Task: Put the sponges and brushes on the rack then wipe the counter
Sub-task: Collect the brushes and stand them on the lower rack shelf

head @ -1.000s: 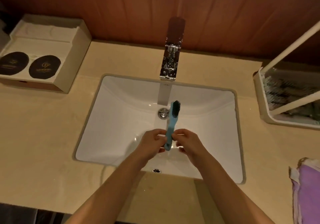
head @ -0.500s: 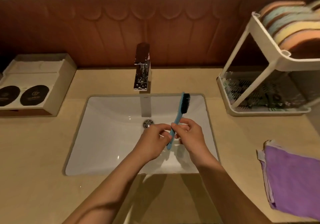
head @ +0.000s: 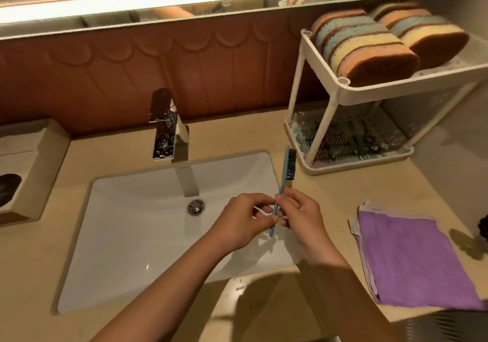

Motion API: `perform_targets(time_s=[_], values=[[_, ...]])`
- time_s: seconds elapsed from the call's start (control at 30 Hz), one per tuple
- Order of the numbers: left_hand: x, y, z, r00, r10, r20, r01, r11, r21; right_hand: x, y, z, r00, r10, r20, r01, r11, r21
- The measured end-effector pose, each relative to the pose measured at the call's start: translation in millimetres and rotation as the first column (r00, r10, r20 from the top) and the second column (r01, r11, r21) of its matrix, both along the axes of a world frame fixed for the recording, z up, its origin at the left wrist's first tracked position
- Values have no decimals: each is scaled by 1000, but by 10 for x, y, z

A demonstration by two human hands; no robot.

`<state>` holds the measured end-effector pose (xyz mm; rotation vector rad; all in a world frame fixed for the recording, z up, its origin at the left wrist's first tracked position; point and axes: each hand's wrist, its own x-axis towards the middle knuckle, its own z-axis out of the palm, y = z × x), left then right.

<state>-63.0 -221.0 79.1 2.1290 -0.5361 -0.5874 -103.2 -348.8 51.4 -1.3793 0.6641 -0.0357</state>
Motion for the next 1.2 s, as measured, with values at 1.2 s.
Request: perform_targets(time_s=[1.2], values=[[753, -1687, -107, 935, 227, 272, -199, 972, -127, 976, -2715, -117, 940, -172, -296, -43, 799, -599]])
